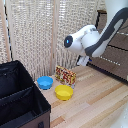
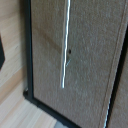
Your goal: Move your gripper towards the bottom drawer handle. Grasp the handle gently with your gripper. Apply gentle outward force to slide the bottom drawer open.
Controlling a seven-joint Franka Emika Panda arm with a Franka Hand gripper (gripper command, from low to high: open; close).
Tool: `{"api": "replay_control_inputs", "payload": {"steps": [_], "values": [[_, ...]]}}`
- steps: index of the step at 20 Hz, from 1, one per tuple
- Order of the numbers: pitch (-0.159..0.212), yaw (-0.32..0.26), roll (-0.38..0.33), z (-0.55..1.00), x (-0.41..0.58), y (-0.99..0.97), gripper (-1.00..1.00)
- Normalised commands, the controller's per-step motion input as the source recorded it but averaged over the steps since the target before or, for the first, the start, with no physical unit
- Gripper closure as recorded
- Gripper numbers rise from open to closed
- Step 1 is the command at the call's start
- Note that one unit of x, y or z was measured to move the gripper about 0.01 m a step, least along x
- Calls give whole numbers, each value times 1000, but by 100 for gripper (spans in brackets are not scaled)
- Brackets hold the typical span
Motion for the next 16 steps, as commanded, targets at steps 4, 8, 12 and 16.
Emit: {"api": "replay_control_inputs", "payload": {"steps": [4,8,12,16], "values": [[0,58,-314,-126,-234,-338,-100],[0,0,-311,-125,-351,-370,-100],[0,2,-233,-270,-131,-572,-100],[-15,40,-170,-204,39,-611,-100]]}}
